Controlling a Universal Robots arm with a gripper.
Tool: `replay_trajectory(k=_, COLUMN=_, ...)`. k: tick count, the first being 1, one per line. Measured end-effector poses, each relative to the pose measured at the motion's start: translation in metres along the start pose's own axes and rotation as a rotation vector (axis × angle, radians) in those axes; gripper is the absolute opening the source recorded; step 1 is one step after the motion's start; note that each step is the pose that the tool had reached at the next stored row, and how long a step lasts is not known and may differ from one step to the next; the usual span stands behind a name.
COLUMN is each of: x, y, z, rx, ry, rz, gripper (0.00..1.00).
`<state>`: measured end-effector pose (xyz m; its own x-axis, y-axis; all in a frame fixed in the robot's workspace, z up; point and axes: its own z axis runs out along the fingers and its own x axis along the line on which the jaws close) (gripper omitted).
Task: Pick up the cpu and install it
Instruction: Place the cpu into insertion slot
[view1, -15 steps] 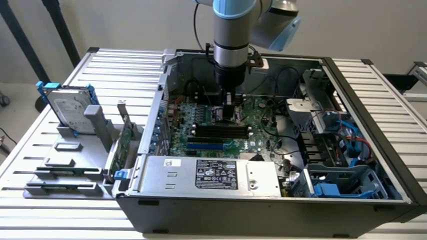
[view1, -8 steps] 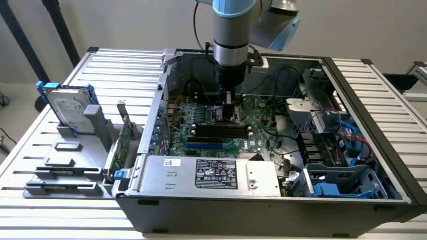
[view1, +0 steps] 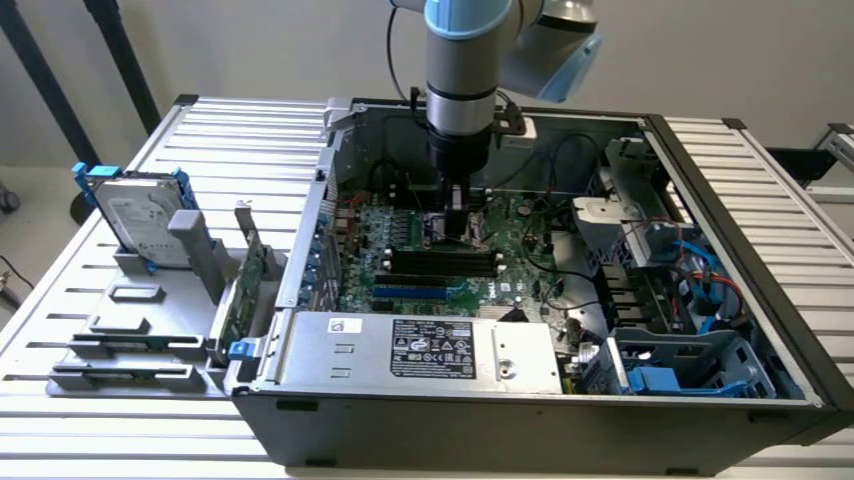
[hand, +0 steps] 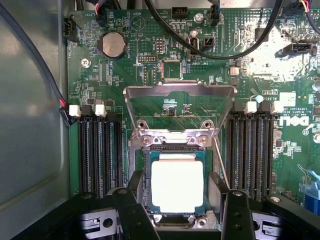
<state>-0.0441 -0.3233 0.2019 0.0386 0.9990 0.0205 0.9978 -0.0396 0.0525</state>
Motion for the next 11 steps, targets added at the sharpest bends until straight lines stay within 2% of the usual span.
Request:
replay_trajectory(k=6, x=0.0, y=-0.0004, z=0.0019, rx=0.0002, ry=0.0139, rz=0.001, gripper=0.63)
replay_trajectory(k=11, x=-0.0001, y=-0.0004, z=0.0013, rx=0.0004, ry=0.0146, rz=0.001, gripper=0.63)
